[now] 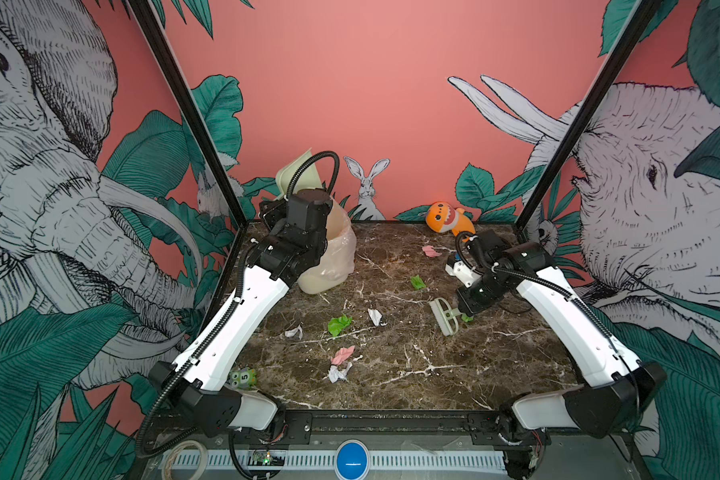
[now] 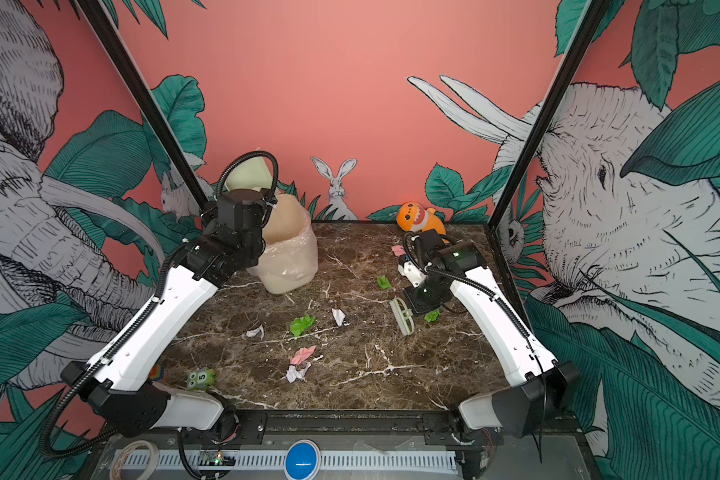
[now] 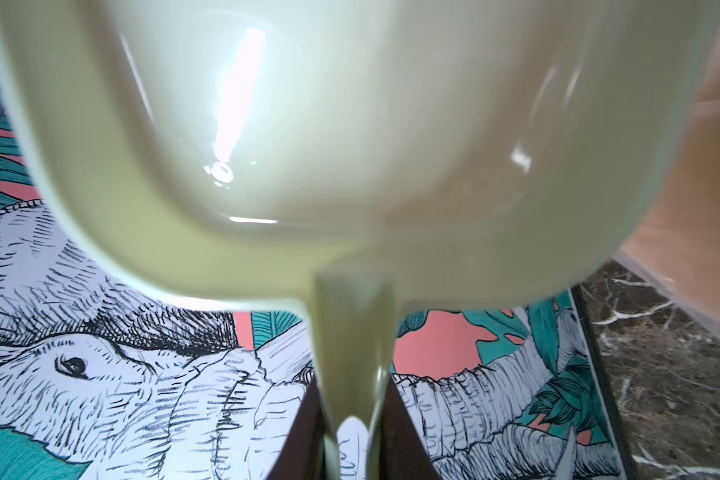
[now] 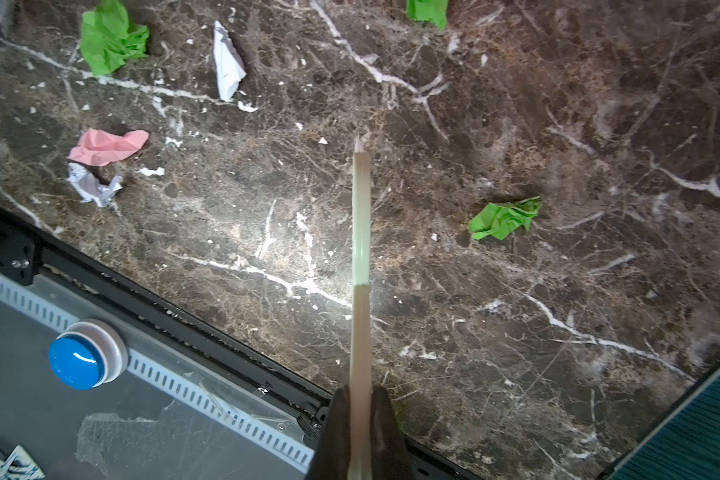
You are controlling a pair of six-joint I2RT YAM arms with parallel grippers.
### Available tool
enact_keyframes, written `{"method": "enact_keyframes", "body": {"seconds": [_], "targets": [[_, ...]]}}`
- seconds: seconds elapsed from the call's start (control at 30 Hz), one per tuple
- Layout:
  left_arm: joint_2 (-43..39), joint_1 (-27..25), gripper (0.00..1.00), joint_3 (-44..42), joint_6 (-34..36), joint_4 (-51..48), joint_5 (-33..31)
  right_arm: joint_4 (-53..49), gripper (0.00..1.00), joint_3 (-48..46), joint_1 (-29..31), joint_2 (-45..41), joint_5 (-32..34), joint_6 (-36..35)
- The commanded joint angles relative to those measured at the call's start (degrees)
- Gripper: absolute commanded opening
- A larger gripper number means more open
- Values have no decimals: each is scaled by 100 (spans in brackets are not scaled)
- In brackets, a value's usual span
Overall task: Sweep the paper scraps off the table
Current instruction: 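Lower the empty dustpan while the right gripper moves the brush toward a green scrap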
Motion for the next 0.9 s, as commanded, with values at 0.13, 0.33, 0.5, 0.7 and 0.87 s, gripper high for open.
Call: {"method": "enact_keyframes", "body": {"seconds": [0.13, 0.33, 0.5, 0.7, 0.87], "targets": [[22, -1029, 10, 498, -3044, -2386, 1238, -326, 0, 376, -312, 167, 937, 28], [-4, -1930, 10, -27, -4684, -2795, 2646, -405, 0, 500, -515, 360, 1462, 83], [-22, -2374, 10, -926, -5521, -2573, 3395, -315, 0, 323, -729, 569, 2101, 43], [204, -2594, 11, -1846, -5831, -1756, 4495, -58, 0, 208, -913, 806, 2655, 60], [652, -2710, 11, -2129, -5688, -1435, 5179, 175, 0, 157, -931, 1076, 2758, 152]]}}
